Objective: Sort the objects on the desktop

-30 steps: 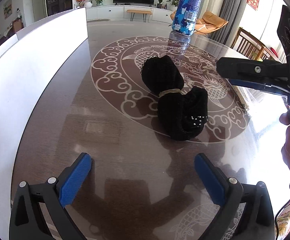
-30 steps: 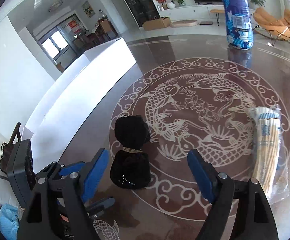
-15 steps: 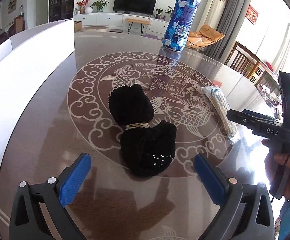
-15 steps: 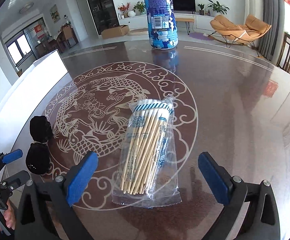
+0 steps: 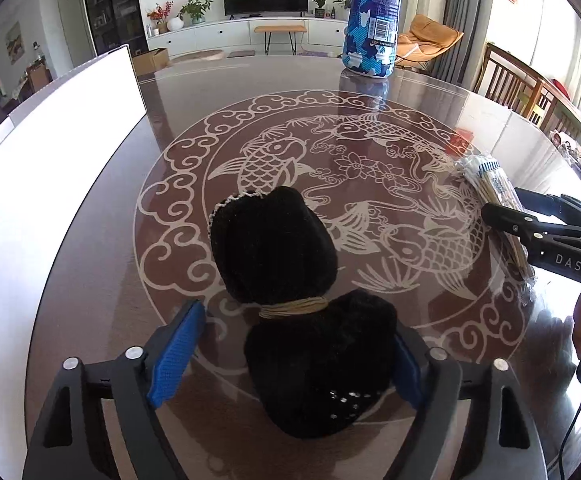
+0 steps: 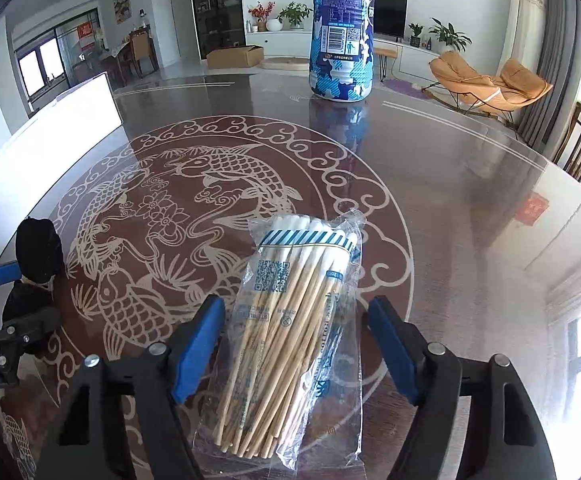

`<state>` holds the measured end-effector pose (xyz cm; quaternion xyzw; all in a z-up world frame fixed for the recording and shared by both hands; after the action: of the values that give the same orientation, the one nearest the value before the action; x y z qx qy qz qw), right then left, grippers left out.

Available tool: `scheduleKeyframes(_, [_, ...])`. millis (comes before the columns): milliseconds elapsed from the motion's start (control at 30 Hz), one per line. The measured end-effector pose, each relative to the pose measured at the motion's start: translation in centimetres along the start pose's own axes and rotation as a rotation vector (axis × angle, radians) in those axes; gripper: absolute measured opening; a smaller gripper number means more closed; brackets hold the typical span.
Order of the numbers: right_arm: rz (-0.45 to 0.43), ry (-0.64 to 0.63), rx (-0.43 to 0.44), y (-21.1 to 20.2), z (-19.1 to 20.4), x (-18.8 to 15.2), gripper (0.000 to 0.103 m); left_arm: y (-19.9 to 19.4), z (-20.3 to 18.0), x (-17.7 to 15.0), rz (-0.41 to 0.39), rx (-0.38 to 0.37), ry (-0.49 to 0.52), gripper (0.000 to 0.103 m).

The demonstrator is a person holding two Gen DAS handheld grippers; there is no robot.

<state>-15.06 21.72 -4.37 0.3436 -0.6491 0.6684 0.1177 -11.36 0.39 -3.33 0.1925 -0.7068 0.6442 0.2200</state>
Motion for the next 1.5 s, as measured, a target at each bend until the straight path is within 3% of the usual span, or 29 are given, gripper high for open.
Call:
scheduleKeyframes(100, [-0.009,0.001,0.003,-0.7,0.2,-0.5,0.050,-0.7,1.3,0.0,0.000,-0.039,0.021,0.043])
scheduleKeyframes(233, [-0.014,-0.034,0.040,-2.2,2.4,-2.1,0.050,-2.0,2.3,-1.6,0.014,-0.116,0.053,0.041])
scheduleKeyframes(367, [-0.018,-0.083,0.084,-4.3,6.0,-4.3,0.050,-3.2,2.1,-3.5,0.028,-0.120,0.099,0.042])
scheduleKeyframes(467, [-0.018,-0.079,0.070,-5.3,7.3,-5.5,0.050,-3.5,2.6,-3.9,0.030,-0.124,0.057,0.049])
scheduleKeyframes(567, [-0.013,-0.058,0.052,-5.4,7.6,-5.8,0.056,-3.3,2.7,-4.1,0.029,-0.059,0.039,0.079])
scheduleKeyframes(667, [-0.009,-0.057,0.040,-5.3,7.8,-5.7,0.057,-3.1,2.6,-4.3,0.027,-0.041,0.046,0.080])
scheduleKeyframes(767, [0.001,-0.059,0.021,-5.2,8.1,-5.7,0.069,-2.9,2.4,-4.4,0.020,-0.030,0.062,0.085])
scheduleKeyframes(833, [0.003,-0.045,0.018,-5.1,7.9,-5.7,0.070,-2.9,2.6,-4.4,0.019,-0.031,0.056,0.088])
scheduleKeyframes(967, [0.009,-0.040,0.006,-5.1,7.7,-5.8,0.075,-2.5,3.1,-4.3,0.022,-0.020,0.039,0.101])
scheduleKeyframes(1500, [0.021,-0.023,0.006,-4.8,7.3,-5.8,0.087,-2.4,3.3,-4.3,0.008,-0.021,0.034,0.103])
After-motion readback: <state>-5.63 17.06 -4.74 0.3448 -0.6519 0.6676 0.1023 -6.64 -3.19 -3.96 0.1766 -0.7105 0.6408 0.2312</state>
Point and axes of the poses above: each gripper's, at about its wrist camera, not at the fingertips, and y roughly the way its jaws point, z to its left, x to its top, the point moved 1 cm from there along y, roughly the way its jaws point, and after that the axes turned 8 degrees about -y, right-handed, at the moved point
